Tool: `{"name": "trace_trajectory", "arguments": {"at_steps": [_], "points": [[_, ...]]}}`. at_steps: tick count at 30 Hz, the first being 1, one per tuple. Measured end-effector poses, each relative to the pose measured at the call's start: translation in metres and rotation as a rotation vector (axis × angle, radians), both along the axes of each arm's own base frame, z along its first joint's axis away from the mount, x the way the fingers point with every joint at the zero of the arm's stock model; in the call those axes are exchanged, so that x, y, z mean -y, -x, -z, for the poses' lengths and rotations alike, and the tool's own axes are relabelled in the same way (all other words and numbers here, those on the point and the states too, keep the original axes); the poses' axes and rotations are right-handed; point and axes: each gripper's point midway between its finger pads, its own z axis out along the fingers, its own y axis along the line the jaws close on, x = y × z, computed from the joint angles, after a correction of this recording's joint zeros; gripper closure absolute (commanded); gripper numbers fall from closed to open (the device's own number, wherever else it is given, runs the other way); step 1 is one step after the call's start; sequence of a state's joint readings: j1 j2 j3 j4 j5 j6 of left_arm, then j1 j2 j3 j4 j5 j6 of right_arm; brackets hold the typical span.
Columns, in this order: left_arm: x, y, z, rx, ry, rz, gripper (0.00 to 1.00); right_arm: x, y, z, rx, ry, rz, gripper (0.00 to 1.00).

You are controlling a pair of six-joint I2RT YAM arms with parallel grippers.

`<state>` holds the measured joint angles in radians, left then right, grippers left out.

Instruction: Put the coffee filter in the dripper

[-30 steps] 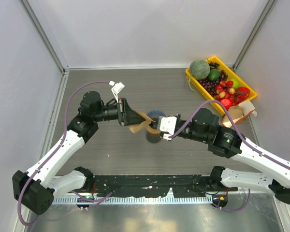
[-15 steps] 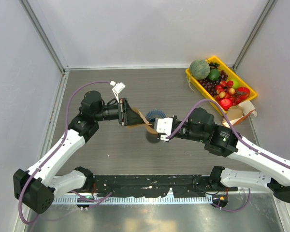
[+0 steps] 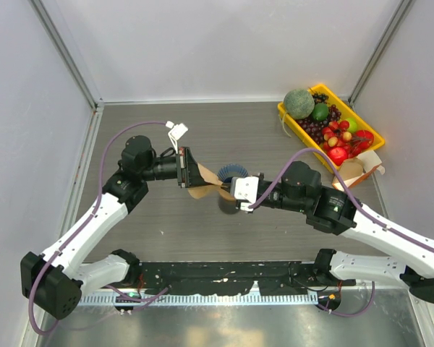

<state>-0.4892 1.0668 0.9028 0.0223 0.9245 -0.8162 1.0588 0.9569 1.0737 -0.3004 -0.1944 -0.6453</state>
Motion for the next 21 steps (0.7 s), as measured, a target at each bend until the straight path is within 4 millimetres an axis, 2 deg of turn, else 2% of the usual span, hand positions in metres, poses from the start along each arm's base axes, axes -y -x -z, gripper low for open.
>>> {"name": "trace_trajectory", "arguments": {"at_steps": [4,9,12,16,21], "points": [[0.001,0.002,-0.003,-0.003,0.014,0.010,0.96,-0.003,0.000,0.002,-0.004,0.005,-0.008,0.95],[0.001,0.003,-0.003,-0.006,0.019,0.018,0.96,-0.005,0.000,0.004,-0.009,0.011,-0.012,0.95],[0.002,0.006,-0.004,-0.011,0.022,0.026,0.63,-0.005,0.000,0.004,-0.009,0.011,-0.012,0.95],[0.002,0.009,-0.002,0.000,0.012,0.031,0.54,-0.005,0.000,0.004,-0.009,0.013,-0.012,0.95],[-0.005,0.013,0.006,0.021,-0.034,0.012,0.54,-0.002,-0.001,0.006,-0.008,0.028,-0.002,0.95]]}}
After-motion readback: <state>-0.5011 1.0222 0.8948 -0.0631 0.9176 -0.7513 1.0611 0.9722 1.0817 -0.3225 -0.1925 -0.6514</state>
